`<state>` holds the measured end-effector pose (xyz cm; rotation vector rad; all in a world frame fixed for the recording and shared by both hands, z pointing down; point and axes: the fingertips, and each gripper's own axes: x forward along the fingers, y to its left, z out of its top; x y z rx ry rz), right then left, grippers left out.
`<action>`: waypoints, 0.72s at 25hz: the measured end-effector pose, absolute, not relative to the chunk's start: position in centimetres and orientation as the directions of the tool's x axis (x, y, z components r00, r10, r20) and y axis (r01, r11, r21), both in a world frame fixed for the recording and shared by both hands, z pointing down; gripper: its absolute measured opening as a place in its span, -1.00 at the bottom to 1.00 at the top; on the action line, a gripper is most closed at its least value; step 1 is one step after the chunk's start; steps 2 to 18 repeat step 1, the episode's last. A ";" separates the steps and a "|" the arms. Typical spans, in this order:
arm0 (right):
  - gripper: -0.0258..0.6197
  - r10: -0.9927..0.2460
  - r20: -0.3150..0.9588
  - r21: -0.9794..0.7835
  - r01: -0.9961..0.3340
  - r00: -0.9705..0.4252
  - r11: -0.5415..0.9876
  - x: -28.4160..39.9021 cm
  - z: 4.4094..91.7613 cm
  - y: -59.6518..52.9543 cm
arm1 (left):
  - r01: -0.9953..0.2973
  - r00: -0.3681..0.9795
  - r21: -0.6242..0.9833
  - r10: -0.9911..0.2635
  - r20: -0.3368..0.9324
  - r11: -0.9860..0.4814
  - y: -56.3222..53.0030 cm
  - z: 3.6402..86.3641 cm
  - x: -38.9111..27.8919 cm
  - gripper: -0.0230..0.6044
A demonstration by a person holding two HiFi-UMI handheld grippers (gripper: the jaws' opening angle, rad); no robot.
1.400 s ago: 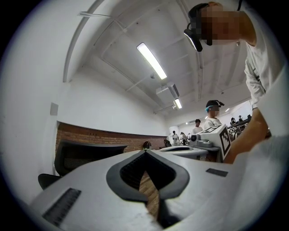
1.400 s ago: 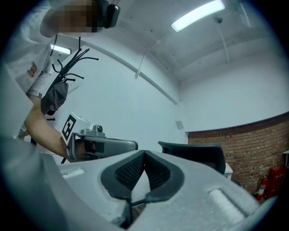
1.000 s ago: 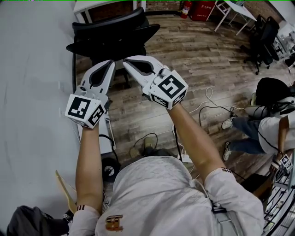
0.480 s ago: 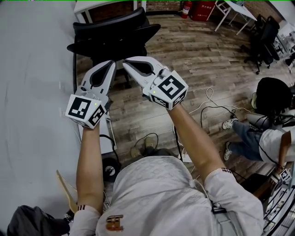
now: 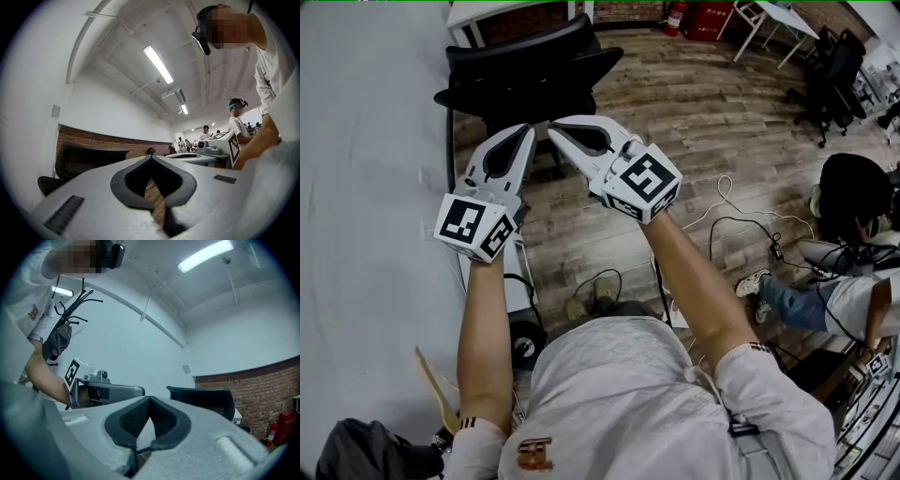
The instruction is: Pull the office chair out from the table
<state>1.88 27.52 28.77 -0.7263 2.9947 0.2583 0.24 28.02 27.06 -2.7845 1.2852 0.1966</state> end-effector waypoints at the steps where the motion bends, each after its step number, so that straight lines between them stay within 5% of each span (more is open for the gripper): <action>1: -0.92 -0.451 -0.087 0.150 -0.459 -0.888 0.876 2.0 28.6 27.4 | -0.762 0.642 -0.007 -0.753 -0.144 -0.648 27.9 26.9 0.4 -0.93; 18: -0.92 -0.451 -0.087 0.150 -0.459 -0.888 0.876 2.0 28.6 27.4 | -0.762 0.642 -0.007 -0.753 -0.144 -0.648 27.9 26.9 0.4 -0.93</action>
